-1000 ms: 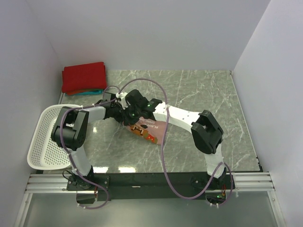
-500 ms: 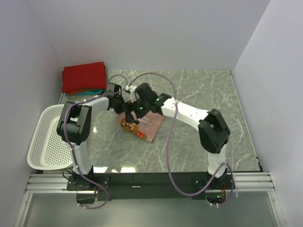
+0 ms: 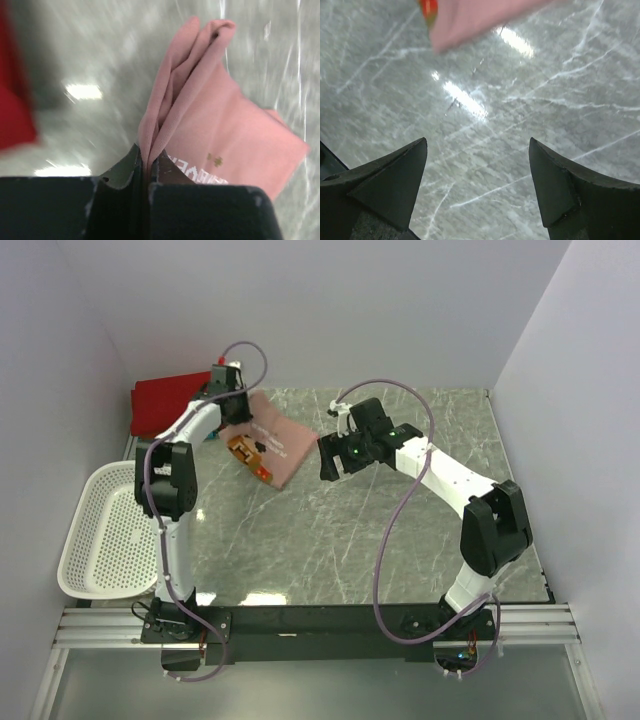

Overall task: Fold and stack the t-shirts
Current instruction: Neatly place the folded tshirt to the corner

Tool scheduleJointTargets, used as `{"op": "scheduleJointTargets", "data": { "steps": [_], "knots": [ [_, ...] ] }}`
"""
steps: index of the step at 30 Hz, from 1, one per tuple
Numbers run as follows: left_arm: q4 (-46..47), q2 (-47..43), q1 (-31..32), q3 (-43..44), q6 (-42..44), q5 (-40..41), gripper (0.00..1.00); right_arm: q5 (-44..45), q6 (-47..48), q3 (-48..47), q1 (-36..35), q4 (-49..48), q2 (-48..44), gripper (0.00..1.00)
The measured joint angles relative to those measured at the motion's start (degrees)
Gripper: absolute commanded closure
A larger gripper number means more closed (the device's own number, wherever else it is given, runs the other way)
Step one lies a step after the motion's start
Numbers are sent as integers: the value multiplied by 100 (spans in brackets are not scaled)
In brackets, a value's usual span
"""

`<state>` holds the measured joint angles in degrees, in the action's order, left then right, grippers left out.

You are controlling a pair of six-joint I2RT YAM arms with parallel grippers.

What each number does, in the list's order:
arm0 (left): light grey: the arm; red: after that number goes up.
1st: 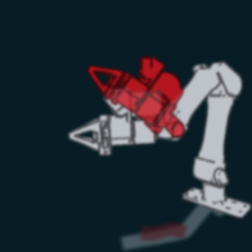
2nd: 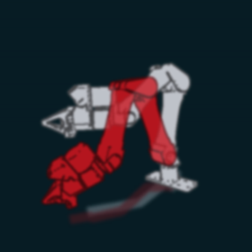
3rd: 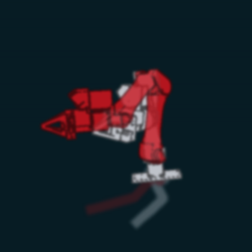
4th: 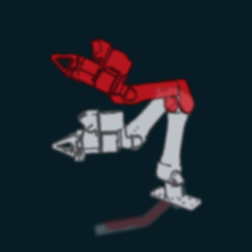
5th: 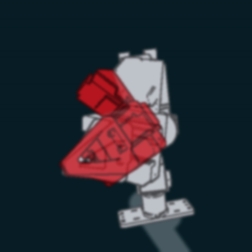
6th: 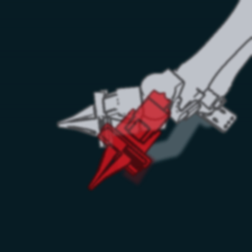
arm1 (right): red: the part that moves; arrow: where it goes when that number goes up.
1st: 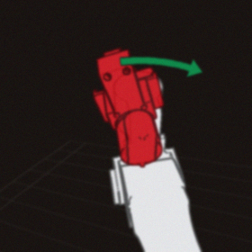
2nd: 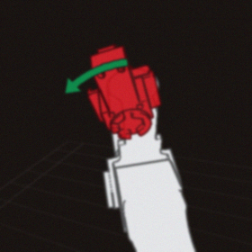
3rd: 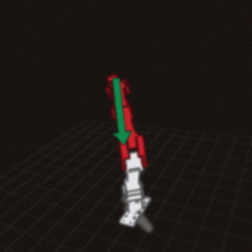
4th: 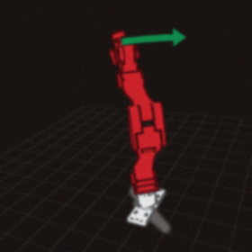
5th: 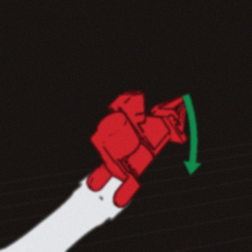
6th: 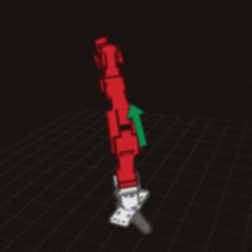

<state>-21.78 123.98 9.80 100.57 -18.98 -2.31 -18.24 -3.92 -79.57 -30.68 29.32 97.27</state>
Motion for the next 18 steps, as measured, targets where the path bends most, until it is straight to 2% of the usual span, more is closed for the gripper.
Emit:
{"op": "scheduleJointTargets", "data": {
  "steps": [6,14,18],
  "knots": [
    [-59,155,-326,931,603,76,100,-2,81,42,7,98,0,11],
    [-155,343,-267,2061,1200,199,100,-7,87,11,11,160,0,11],
    [-177,426,-254,2297,1379,271,100,-9,92,2,15,162,0,11]
  ]
}}
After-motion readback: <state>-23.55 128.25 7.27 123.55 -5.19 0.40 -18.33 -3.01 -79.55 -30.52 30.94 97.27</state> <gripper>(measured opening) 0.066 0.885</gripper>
